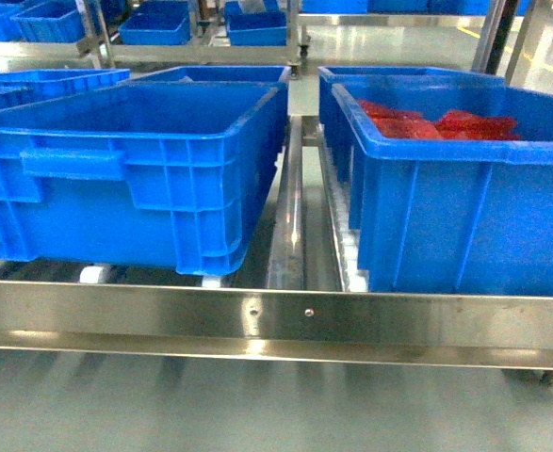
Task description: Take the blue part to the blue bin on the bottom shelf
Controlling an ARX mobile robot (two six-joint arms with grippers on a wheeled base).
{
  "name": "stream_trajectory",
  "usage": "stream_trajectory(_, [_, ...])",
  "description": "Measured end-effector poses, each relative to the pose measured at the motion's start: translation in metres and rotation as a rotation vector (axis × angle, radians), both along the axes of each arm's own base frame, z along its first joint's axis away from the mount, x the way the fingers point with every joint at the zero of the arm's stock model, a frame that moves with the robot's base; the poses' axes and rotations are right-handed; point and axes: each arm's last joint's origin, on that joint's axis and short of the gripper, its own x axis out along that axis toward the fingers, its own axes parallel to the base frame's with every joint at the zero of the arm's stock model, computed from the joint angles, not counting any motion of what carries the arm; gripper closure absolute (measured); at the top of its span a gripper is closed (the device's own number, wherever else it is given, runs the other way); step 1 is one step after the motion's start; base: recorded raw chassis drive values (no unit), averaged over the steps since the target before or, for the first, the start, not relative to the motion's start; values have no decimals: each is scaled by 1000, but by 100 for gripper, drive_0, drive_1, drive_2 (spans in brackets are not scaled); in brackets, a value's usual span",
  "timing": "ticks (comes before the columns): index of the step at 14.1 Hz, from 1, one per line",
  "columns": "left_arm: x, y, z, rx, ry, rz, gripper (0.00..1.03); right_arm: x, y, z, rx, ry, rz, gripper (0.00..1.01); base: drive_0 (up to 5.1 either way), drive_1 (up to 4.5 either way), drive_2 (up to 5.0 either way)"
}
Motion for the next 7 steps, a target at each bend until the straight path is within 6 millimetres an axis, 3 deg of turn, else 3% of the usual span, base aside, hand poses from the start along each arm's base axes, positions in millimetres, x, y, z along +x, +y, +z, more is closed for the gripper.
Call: stream_trajectory(7, [0, 0, 0, -1, -3, 1, 60, 0, 0, 0, 0, -3, 0, 3, 0, 0, 0])
